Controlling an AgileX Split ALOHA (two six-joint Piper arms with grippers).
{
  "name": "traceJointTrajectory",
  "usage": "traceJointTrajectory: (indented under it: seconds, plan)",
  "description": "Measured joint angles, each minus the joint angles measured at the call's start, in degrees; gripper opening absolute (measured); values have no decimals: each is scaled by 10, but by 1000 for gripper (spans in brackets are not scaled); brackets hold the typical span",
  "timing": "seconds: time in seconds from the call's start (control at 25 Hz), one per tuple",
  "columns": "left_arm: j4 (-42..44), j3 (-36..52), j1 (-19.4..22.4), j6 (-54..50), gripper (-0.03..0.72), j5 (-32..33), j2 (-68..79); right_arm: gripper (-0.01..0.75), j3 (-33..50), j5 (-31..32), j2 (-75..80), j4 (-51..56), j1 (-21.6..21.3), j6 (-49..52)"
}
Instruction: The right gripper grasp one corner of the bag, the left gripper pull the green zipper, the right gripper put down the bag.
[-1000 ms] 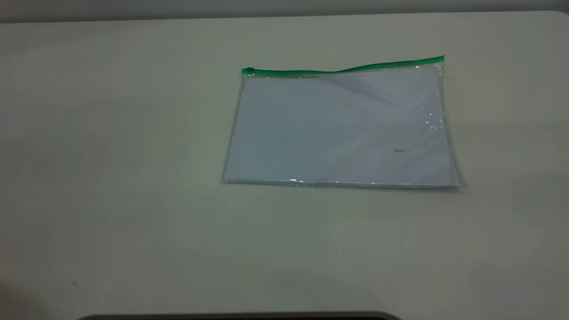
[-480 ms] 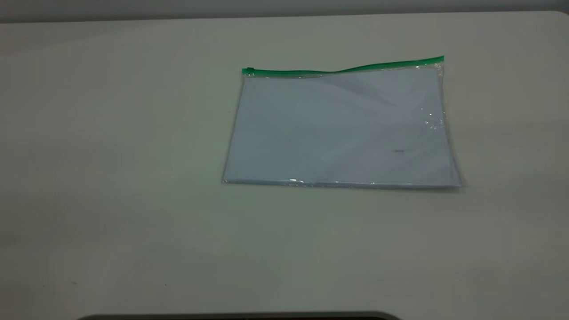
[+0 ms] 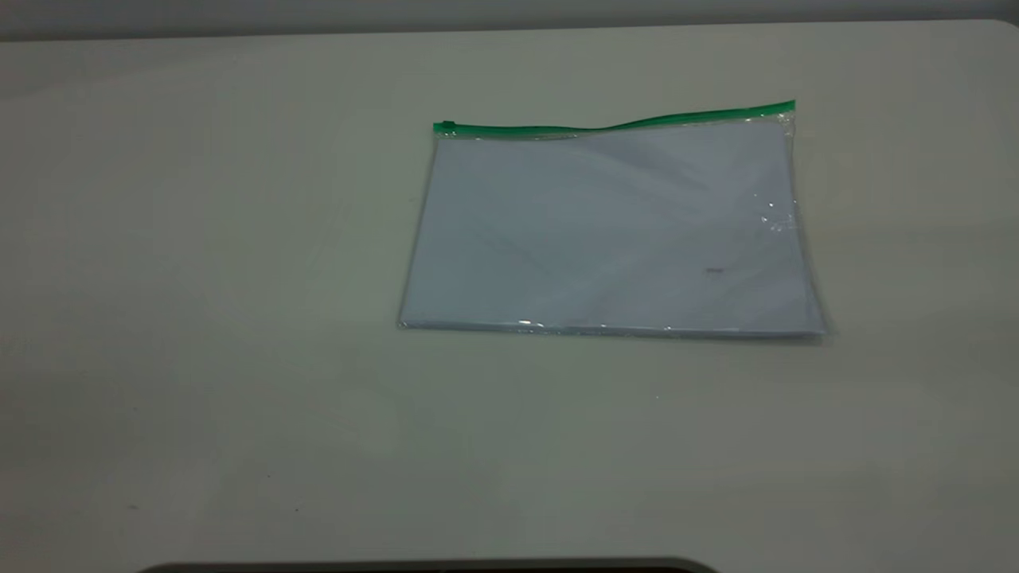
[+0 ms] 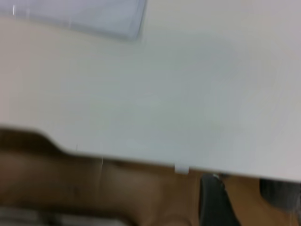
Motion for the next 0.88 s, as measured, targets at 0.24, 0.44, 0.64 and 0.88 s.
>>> traceJointTrajectory:
  seconds: [0.24,0.44,0.64,0.88]
  plan:
    - [0,0,32,0,433,0,-8,450,0,4,-163,-1,-16,0]
    - [0,0,120,0,433,0,-12,450,0,11,-208,-2,-16,0]
    - [0,0,153,0,433,0,-13,450,0,11,-208,-2,-16,0]
    - [0,0,149,0,433,0,-13,450,0,11,-208,-2,-17,0]
